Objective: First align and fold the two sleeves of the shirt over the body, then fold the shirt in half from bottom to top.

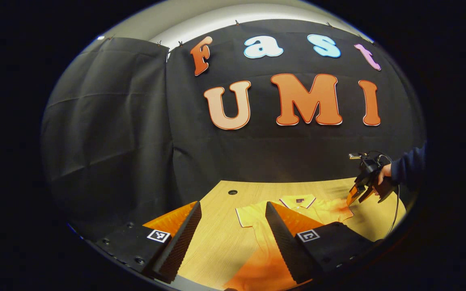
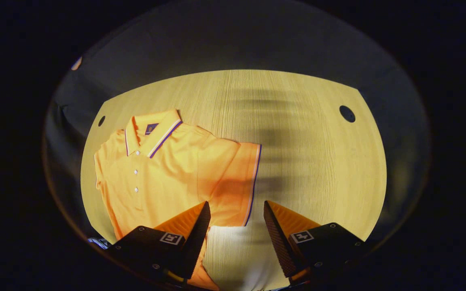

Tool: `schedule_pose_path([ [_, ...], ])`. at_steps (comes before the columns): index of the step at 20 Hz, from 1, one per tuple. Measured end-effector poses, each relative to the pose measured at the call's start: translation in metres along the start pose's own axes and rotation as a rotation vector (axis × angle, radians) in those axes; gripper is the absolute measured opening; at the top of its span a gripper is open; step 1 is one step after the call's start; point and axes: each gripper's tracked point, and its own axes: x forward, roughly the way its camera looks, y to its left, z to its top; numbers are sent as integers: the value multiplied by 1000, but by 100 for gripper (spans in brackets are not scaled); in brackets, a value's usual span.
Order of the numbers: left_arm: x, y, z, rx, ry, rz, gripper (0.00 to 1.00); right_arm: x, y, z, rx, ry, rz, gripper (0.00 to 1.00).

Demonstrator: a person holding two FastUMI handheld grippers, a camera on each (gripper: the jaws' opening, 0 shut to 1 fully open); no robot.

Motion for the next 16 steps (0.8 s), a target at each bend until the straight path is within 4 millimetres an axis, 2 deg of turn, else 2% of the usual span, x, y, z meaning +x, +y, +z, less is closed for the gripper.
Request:
schedule_pose_path([
  [1, 1, 0, -4, -4, 11, 6, 98, 7, 2, 1, 11, 19, 11, 81],
  [7, 11, -17, -10, 19, 52, 13, 98, 39, -1, 9, 75, 75, 27, 80],
  [8, 13, -19, -9, 28, 53, 15, 98, 44, -3, 8, 73, 80, 22, 72],
  [9, 16, -21, -9, 32, 56, 16, 98, 48, -6, 10, 69, 80, -1, 79],
  [11, 18, -26, -10, 33, 67, 13, 98, 51, -11, 11, 39, 75, -46, 60],
  [12, 21, -28, -10, 32, 70, 10, 98, 53, -11, 12, 14, 76, -53, 60],
  [14, 27, -33, -14, 31, 81, 5, 98, 53, -11, 13, -47, 70, -82, 53],
  [15, 28, -33, -15, 27, 86, 4, 98, 52, -9, 14, -60, 63, -79, 42],
  [16, 29, -33, -14, 24, 86, 5, 98, 52, -7, 13, -63, 61, -75, 38],
])
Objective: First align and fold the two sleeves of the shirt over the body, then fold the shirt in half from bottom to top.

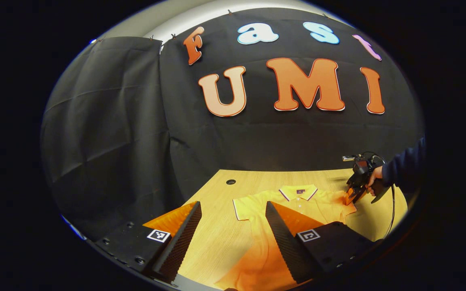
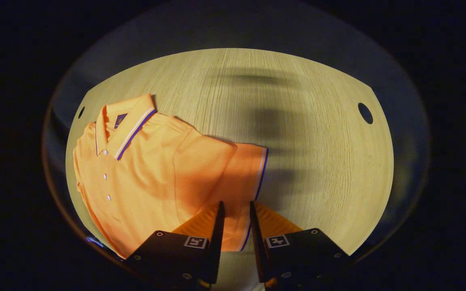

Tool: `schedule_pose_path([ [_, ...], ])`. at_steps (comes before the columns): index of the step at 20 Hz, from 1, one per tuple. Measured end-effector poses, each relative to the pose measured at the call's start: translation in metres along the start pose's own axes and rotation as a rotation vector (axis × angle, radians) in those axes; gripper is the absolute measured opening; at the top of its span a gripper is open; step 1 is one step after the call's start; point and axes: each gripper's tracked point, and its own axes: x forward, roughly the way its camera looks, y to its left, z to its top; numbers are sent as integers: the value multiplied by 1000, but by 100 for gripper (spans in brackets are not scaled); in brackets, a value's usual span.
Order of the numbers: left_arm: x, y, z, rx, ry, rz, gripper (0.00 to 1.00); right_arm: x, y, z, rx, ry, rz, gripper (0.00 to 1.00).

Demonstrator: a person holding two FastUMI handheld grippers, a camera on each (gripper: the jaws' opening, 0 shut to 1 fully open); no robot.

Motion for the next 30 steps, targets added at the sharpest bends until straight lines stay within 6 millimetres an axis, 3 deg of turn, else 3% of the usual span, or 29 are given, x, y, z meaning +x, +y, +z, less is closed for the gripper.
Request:
schedule_pose_path([
  [1, 2, -1, 1, -3, -6, 0, 98, 0, -3, 2, 19, -8, 4, 34],
  [2, 5, -1, 4, -8, -14, -1, 98, -1, -4, 3, 38, -12, 13, 19],
  [4, 5, -1, 5, -18, -17, 3, 98, -3, -3, 0, 67, -9, 56, 9],
  [6, 5, 4, 1, -26, -17, 12, 98, -12, -1, 10, 90, -45, 89, 6],
  [8, 6, 8, -5, -42, -1, 16, 98, -28, 8, 24, 84, -100, 120, 6],
  [9, 6, 8, -8, -52, 10, 16, 98, -35, 12, 29, 74, -119, 122, 11],
  [11, 8, 11, -10, -63, 16, 18, 98, -46, 26, 34, 41, -144, 131, 5],
  [23, -2, 30, -14, -83, 4, 63, 98, -81, 122, 41, -64, -175, 274, 6],
  [24, -2, 32, -15, -87, 4, 68, 98, -82, 129, 40, -77, -177, 290, 13],
  [25, -1, 34, -16, -93, 6, 69, 98, -84, 133, 41, -90, -185, 300, 5],
  [26, 0, 35, -16, -101, 7, 72, 98, -88, 137, 41, -96, -195, 312, 15],
  [27, 2, 37, -17, -109, 8, 74, 98, -90, 139, 41, -94, -198, 320, 17],
  [28, 2, 39, -17, -116, 10, 71, 98, -92, 138, 41, -93, -202, 320, 27],
  [30, 9, 40, -20, -143, 31, 55, 98, -98, 134, 42, -100, -225, 302, 37],
])
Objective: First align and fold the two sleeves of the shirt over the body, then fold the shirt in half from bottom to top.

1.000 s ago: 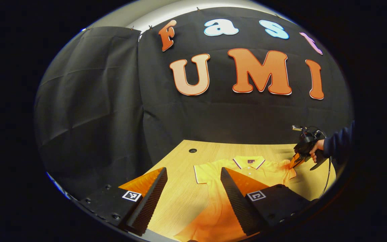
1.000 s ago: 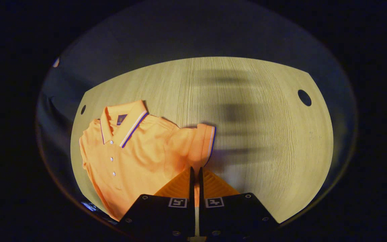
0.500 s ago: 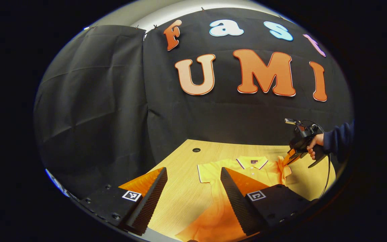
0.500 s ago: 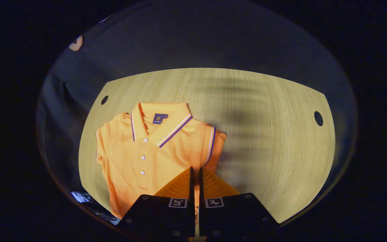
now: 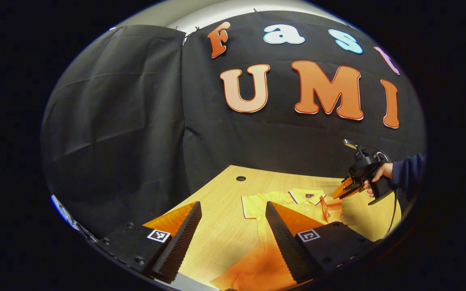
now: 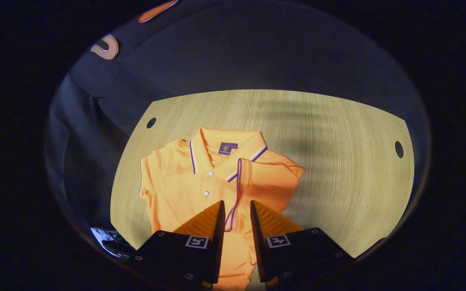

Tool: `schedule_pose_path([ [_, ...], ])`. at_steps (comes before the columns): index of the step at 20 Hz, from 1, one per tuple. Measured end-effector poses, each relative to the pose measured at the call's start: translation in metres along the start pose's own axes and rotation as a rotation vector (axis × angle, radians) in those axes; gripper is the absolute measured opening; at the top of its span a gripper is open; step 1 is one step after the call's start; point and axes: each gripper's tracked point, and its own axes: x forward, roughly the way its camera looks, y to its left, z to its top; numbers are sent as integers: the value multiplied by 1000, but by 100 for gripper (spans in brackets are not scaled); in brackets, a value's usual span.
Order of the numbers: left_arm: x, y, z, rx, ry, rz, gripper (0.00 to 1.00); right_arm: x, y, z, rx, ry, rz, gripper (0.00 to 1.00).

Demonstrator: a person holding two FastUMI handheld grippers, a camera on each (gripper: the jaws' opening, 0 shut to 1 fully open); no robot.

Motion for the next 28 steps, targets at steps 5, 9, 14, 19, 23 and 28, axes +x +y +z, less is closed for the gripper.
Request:
schedule_pose_path([
  [5, 44, 2, -20, -73, 139, -79, 99, -34, 3, 7, 9, -110, -4, 59],
  [9, 100, -2, -18, -34, 221, -153, 98, -68, -9, 6, 71, -227, -56, 76],
  [14, 172, -9, -42, -55, 400, -240, 98, -112, -30, -20, 198, -353, -184, 88],
  [19, 225, -18, -69, -79, 594, -327, 98, -156, -35, -60, 292, -453, -308, 88],
  [23, 259, -43, -90, -27, 714, -372, 99, -187, -34, -92, 321, -515, -417, 88],
  [28, 297, -56, -113, -1, 861, -374, 98, -218, -23, -128, 313, -547, -488, 88],
])
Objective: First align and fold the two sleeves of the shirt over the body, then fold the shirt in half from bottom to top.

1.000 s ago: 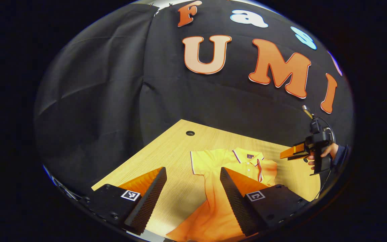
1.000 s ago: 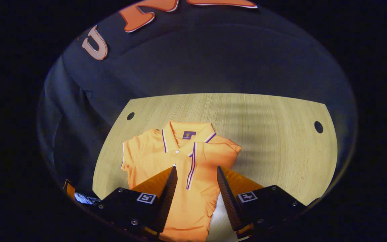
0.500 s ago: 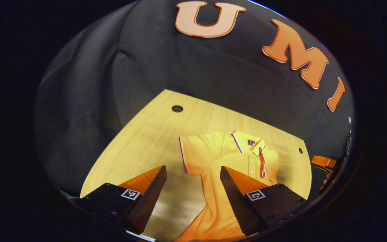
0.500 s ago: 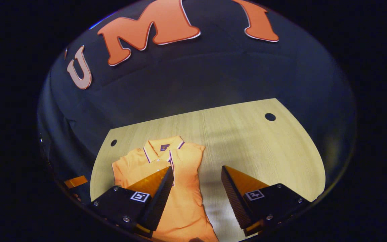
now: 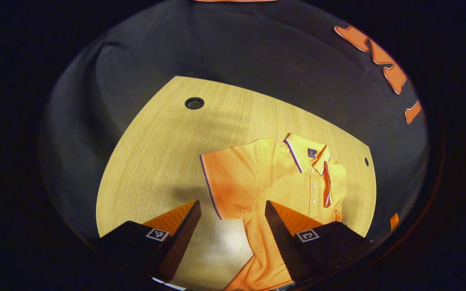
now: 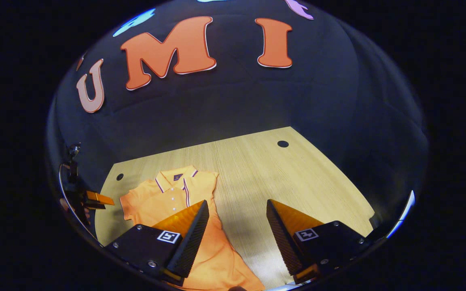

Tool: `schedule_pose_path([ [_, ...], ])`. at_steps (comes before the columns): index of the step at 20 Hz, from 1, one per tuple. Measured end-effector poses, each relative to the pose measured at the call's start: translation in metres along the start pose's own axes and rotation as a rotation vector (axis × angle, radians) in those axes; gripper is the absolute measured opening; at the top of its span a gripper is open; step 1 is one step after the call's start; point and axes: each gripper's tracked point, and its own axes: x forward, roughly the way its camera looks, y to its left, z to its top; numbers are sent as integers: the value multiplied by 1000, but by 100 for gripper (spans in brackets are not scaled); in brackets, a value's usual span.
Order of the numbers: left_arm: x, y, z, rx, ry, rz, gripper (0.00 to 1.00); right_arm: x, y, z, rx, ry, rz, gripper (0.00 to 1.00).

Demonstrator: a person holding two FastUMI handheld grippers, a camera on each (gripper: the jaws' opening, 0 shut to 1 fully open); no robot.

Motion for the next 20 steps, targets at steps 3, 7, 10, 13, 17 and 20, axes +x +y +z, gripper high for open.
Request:
schedule_pose_path([
  [3, 28, 1, -1, -34, 89, -2, 96, -22, -6, -6, -15, -29, 4, 88],
  [7, 58, 10, 3, -19, 148, 51, 96, -44, -18, -15, -44, -50, -22, 88],
  [10, 78, 11, 3, 13, 194, 54, 96, -60, -29, -24, -43, -70, -57, 89],
  [13, 90, 13, 4, 9, 216, 75, 96, -77, -33, -29, -34, -93, -72, 89],
  [17, 98, 18, 5, -5, 235, 131, 83, -89, -42, -41, -16, -96, -101, 89],
  [20, 97, 30, 2, 26, 253, 197, 75, -90, -51, -55, 16, -76, -121, 89],
])
